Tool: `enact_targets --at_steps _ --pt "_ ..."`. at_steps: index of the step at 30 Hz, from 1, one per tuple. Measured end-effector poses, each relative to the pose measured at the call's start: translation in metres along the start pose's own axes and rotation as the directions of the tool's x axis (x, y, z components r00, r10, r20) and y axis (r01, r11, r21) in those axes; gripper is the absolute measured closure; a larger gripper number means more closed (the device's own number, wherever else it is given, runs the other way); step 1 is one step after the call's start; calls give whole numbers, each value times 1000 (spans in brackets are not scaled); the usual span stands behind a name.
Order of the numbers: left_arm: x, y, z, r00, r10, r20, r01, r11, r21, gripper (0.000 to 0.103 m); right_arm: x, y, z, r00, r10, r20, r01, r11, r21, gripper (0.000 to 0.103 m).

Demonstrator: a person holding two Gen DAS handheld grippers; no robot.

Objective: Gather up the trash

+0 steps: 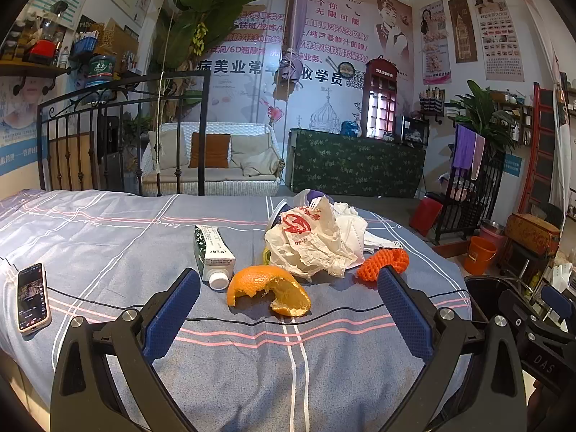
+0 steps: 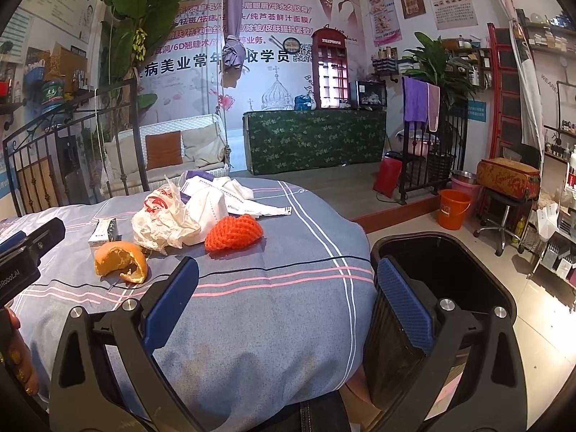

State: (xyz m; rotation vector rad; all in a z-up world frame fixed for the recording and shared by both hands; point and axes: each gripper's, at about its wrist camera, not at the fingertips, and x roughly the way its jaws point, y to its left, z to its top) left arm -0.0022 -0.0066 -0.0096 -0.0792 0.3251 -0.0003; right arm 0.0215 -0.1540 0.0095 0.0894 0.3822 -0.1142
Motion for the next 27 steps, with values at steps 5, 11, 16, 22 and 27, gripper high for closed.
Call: enact_targets --at_steps 5,11,16,22,27 --pt "0 0 0 1000 0 -1 0 1000 0 6 -1 1 0 1000 -2 3 2 1000 -1 5" --pt "2 -1 -2 1000 -2 -6 2 1000 0 6 -1 1 0 1000 -1 0 1 1000 -1 5" --pt "2 -1 -4 1000 -3 -5 3 1000 1 6 -1 1 -1 1000 0 -1 0 1000 1 5" --pt "2 -1 -4 1000 -2 -7 2 1000 0 6 -1 1 0 1000 -1 0 1 1000 1 5" --pt "2 -2 -4 1000 -3 -6 3 1000 0 6 -1 2 -1 1000 0 -1 0 1000 0 5"
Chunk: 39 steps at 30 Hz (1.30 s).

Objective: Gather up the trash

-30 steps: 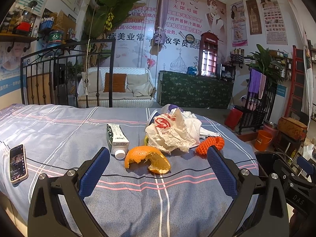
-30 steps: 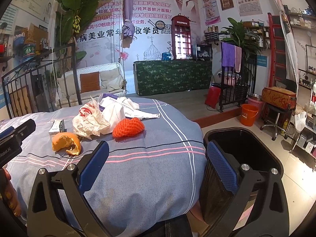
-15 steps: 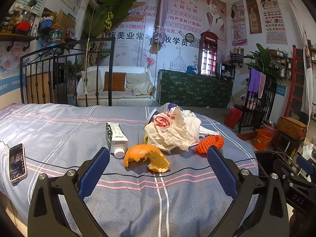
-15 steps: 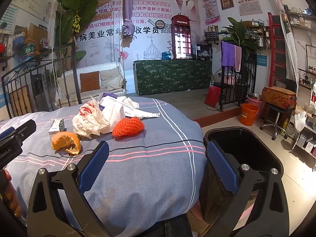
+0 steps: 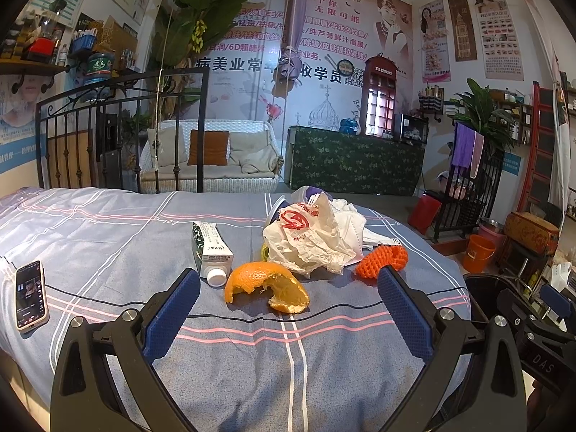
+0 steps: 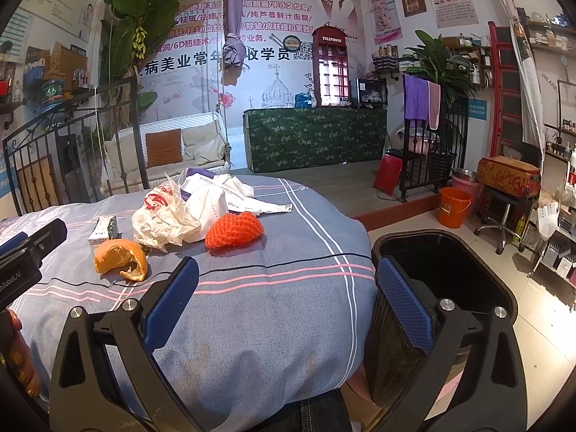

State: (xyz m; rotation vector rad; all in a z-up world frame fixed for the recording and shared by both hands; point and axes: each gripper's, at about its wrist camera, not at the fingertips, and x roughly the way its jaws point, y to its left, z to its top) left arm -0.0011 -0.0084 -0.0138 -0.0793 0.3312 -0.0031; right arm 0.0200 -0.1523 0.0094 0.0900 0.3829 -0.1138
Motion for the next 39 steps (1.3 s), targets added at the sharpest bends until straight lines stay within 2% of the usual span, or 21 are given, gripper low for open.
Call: enact_targets --at_steps 26,33,39 --pt "3 -3 -8 1000 -2 -17 2 1000 2 6 6 2 -1 1000 5 -20 -5 1000 -6 5" --pt "24 2 -20 994 -2 -110 1 1000 -5 6 25 7 -4 996 27 -80 -30 999 -26 5" --pt "49 19 -27 973 -28 -229 29 1000 -1 6 64 18 -10 976 74 -205 -90 994 -67 5"
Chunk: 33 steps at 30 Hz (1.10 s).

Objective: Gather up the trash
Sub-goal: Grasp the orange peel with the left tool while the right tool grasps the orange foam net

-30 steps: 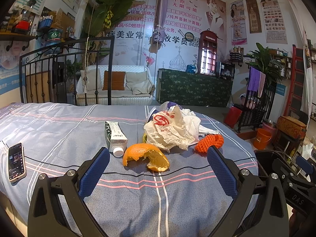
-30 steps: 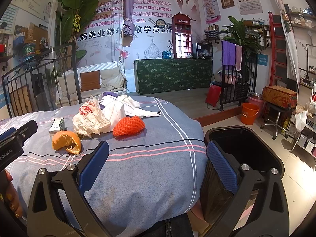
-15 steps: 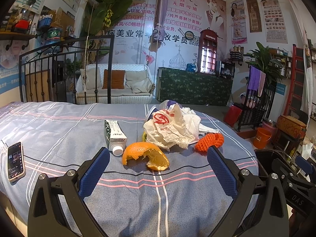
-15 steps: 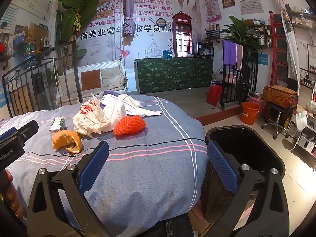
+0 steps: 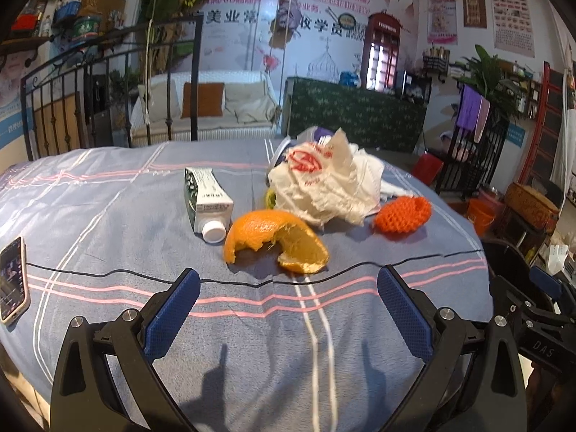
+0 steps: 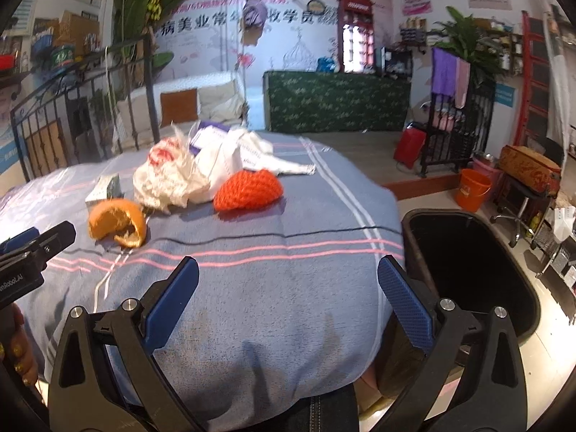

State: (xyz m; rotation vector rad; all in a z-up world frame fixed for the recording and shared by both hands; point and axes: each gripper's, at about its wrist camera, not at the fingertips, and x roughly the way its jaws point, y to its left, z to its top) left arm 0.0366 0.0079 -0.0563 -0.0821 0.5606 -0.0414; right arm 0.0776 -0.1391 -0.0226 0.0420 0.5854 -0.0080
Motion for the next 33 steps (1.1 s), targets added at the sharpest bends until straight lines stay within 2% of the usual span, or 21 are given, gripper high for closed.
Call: enact_targets --at_steps 2,8,13,18,22,23,29,31,33 --pt "11 8 6 999 -3 -32 4 999 32 6 14 0 4 999 29 -26 -29 1000 12 5" --pt "37 22 28 994 68 -88 -53 985 167 9 44 -3 22 991 96 -90 -88 992 89 5" --pt "60 26 40 986 82 -143 -44 968 248 29 60 4 32 990 99 -104 -93 993 69 5" --pt "77 16 44 975 103 -198 -22 927 375 39 68 7 38 987 107 -117 -102 993 53 5" --pt "84 10 43 971 110 -212 -9 905 426 62 81 2 43 980 126 -152 -115 990 80 5" --pt "84 9 43 971 118 -206 -17 899 437 63 86 2 45 977 137 -166 -123 988 92 5" --pt "78 11 47 977 98 -191 -15 917 398 68 116 0 63 962 187 -199 -155 974 168 5" --pt "77 12 49 978 95 -183 -19 926 378 75 126 1 70 959 198 -203 -159 968 192 7" --pt "74 15 50 981 84 -176 -18 937 348 78 135 2 75 960 192 -203 -151 968 198 18"
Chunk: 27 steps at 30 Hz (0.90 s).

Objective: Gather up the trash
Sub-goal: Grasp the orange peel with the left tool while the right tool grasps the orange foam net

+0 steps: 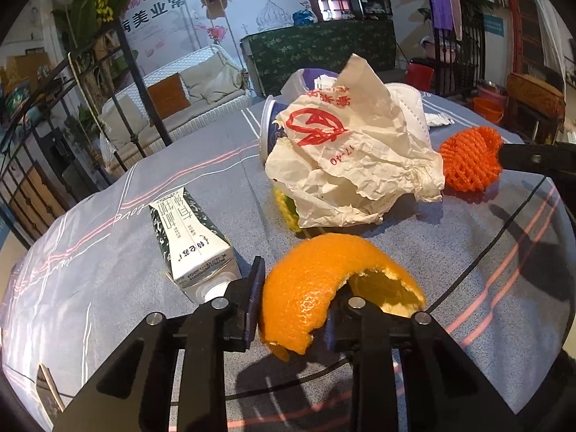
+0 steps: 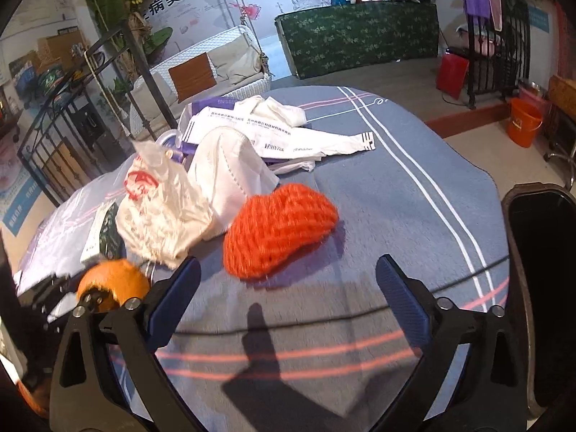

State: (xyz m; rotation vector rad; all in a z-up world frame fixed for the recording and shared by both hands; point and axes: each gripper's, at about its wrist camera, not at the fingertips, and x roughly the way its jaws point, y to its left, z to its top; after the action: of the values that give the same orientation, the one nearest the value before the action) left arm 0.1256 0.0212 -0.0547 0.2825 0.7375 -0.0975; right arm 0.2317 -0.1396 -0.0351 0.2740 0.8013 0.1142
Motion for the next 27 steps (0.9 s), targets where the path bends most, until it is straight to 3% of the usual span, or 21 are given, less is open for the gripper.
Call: enact_targets --at_steps 5,6,9,11,20,27 --pt "-4 0 2 999 -36 13 36 996 -75 84 27 1 7 998 10 -61 -9 1000 23 45" --pt "-4 0 3 999 -38 15 39 996 -85 84 31 0 6 997 18 -73 -16 999 29 56" --pt "-7 1 5 998 -61 21 63 990 -123 85 34 1 1 997 24 -77 -22 1000 17 76" --pt "-8 2 5 996 -87 23 89 983 -161 86 30 3 0 997 35 -69 -35 999 5 81" --pt "-24 -4 0 985 -165 50 172 954 -245 88 -10 -5 -10 998 59 -8 -59 998 9 86" --pt "-40 -25 -4 959 -268 91 283 919 -273 88 -46 -15 -27 998 21 57 -19 999 -29 86"
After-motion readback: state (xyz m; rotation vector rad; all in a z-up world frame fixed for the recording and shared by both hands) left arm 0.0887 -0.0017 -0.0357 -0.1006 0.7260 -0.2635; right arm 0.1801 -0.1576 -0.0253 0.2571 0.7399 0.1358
